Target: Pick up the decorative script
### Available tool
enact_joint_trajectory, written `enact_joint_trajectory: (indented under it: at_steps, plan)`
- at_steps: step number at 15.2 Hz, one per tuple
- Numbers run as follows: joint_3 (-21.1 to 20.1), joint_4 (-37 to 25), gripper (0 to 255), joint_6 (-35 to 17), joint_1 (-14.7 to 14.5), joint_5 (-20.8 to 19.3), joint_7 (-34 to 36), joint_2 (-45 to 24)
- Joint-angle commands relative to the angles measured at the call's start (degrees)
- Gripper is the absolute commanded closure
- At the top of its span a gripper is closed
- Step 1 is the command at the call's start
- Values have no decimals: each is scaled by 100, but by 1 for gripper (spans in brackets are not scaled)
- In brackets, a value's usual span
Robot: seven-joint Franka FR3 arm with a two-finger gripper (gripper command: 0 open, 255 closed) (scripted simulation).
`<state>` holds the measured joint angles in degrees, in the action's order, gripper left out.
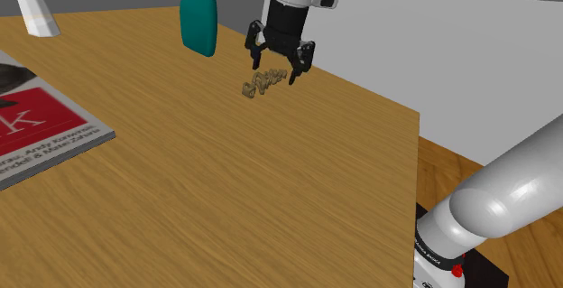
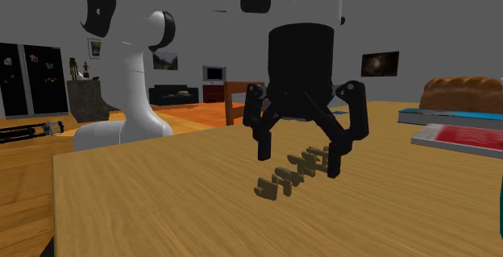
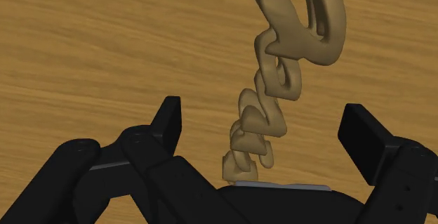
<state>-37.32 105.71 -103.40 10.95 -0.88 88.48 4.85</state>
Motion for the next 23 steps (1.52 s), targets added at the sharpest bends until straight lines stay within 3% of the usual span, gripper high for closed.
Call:
enact_joint_trajectory:
  at_steps: [1, 2, 11, 23]
  plan:
    - [3, 33, 0, -35, 3, 0, -5, 1]
    - [1, 31, 255, -33, 1, 0, -2, 1]
    - [3, 33, 255, -35, 3, 0, -5, 1]
    - [-12, -1004, 255, 908, 4, -69, 2, -117]
